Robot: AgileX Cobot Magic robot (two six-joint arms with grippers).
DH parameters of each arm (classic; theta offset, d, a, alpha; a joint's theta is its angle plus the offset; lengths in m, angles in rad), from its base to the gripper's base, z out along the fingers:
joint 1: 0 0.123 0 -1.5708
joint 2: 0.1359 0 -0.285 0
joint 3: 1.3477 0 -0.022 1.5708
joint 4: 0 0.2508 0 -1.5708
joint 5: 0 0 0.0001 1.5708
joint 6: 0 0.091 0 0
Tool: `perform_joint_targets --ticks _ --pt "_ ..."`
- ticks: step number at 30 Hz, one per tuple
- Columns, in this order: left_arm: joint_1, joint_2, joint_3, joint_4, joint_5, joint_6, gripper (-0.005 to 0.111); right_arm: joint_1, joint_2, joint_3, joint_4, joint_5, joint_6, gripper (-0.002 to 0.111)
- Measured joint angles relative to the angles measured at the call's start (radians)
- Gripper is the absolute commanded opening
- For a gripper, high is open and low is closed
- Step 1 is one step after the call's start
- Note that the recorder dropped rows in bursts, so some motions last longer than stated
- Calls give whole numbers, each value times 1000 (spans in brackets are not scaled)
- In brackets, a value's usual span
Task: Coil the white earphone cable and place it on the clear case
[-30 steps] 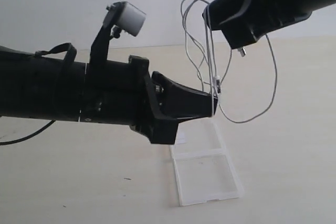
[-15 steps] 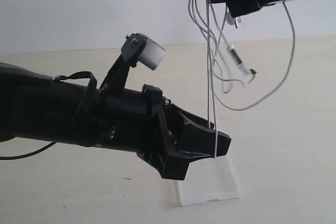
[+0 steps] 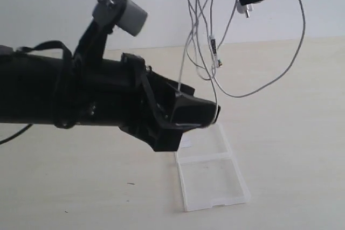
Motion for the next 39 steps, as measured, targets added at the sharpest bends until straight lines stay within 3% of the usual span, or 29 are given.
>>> perform_joint_targets --ticks 7,17,19,22,25,26,30,35,39 --pt "0 -104 -3 36 -133 -19 57 -2 0 0 -24 -2 8 0" --pt "0 -174 -3 40 -226 -30 55 -2 0 0 -241 4 181 0" --pt "-2 -180 -3 40 -251 -30 49 -2 0 0 -252 12 184 0" --pt "-2 -183 0 42 -348 -30 30 -2 11 0 -260 34 204 0" --pt "-2 -183 23 46 -488 -30 4 -2 23 0 -262 67 228 0" --pt "-2 -183 33 46 -535 -30 0 -2 28 0 -262 78 236 0" --pt "-2 -185 84 46 -731 -7 0 -2 72 0 -254 167 244 0" --pt "1 -185 148 46 -826 38 0 -2 139 0 -182 213 248 0" --pt "71 -185 200 44 -843 40 0 -2 187 0 -148 251 261 0"
